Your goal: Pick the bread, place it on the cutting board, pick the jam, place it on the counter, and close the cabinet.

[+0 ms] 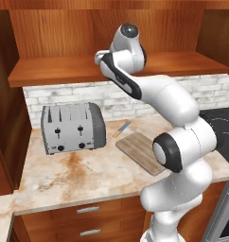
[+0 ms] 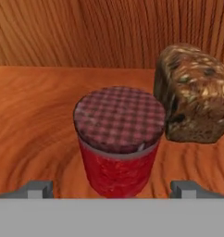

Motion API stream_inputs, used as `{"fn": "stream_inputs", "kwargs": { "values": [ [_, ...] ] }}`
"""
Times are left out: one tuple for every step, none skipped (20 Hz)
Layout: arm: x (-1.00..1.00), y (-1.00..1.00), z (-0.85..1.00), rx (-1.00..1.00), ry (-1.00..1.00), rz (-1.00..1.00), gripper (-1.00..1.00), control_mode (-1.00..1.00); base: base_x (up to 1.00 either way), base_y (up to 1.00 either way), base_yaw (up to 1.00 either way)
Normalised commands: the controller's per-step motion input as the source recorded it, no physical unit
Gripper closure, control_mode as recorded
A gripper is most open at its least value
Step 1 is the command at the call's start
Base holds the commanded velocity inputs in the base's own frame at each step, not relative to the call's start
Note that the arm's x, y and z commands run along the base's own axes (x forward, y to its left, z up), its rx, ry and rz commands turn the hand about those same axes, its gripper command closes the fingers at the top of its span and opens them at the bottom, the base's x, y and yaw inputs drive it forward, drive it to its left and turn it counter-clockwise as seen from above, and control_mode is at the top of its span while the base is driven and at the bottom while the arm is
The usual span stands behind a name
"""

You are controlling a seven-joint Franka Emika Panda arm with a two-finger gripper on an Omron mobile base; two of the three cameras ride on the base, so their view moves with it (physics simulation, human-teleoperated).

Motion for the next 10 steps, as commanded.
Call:
{"fn": "stream_inputs", "kwargs": {
  "values": [
    [0.38,0.00,0.00,0.00,0.03,0.00,-1.00,-1.00,0.00,0.00,0.00],
    [0.39,0.00,0.00,0.00,0.02,0.00,-1.00,-1.00,0.00,0.00,0.00],
    [0.41,0.00,0.00,0.00,0.02,0.00,-1.00,-1.00,0.00,0.00,0.00],
    [0.41,0.00,0.00,0.00,0.02,0.00,-1.00,-1.00,0.00,0.00,0.00],
    [0.42,0.00,0.00,0.00,0.01,0.00,-1.00,-1.00,0.00,0.00,0.00],
    [0.43,0.00,0.00,0.00,0.01,0.00,-1.00,-1.00,0.00,0.00,0.00],
    [0.43,0.00,0.00,0.00,0.01,0.00,-1.00,-1.00,0.00,0.00,0.00],
    [0.41,0.00,0.00,0.00,0.01,0.00,-1.00,-1.00,0.00,0.00,0.00],
    [0.39,0.00,0.00,0.00,0.01,0.00,-1.00,-1.00,0.00,0.00,0.00],
    [0.38,0.00,0.00,0.00,0.01,0.00,-1.00,-1.00,0.00,0.00,0.00]
  ]
}}
